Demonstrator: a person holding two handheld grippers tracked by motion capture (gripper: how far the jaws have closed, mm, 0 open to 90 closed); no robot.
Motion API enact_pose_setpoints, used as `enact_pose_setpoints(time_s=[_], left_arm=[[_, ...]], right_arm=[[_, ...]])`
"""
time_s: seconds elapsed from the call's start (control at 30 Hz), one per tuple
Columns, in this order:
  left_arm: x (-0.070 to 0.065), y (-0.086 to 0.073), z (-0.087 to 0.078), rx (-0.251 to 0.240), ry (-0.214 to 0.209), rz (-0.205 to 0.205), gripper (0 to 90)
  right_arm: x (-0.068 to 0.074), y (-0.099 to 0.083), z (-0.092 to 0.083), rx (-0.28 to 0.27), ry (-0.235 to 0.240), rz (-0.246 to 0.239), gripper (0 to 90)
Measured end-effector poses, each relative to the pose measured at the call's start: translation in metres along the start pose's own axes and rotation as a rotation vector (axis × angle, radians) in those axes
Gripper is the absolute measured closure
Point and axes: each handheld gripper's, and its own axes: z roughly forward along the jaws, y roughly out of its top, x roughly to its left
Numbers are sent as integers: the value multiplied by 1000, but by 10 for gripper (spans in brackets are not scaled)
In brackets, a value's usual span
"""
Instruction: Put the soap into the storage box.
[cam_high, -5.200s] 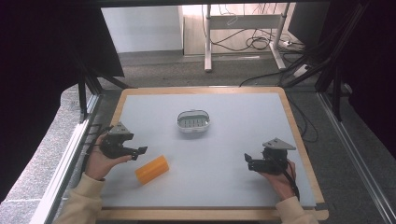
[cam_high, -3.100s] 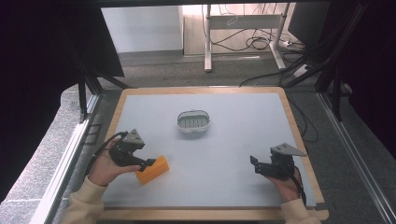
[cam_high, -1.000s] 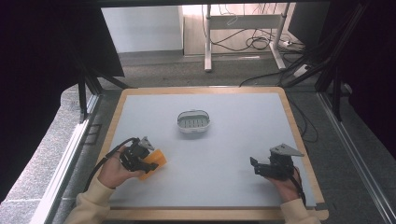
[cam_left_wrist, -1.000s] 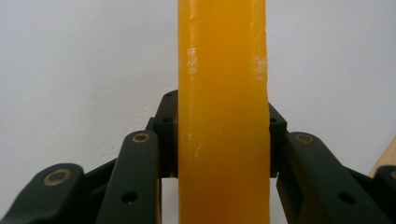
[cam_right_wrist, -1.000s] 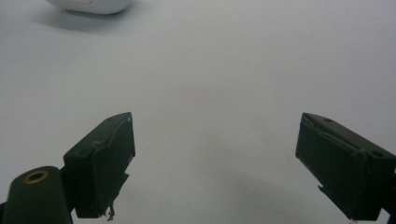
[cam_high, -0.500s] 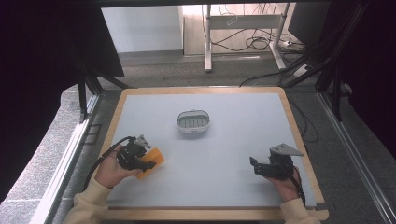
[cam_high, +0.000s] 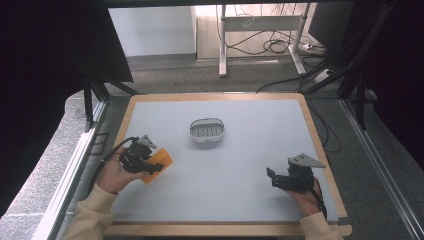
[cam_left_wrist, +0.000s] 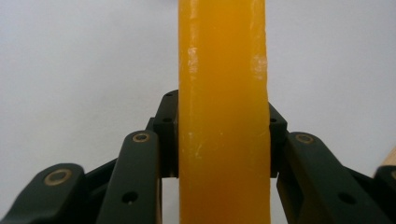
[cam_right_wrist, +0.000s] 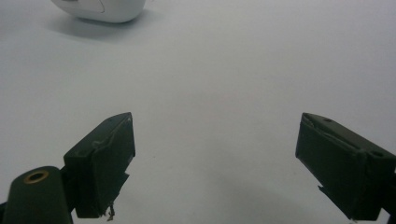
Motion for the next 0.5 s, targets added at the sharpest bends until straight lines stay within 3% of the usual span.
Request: enact_pose_setpoints(time_s=[0.5], left_arm=[[1,11,-8,-23,-14,-2,621]], right_arm=[[-1,-1,3,14,3,20,122]])
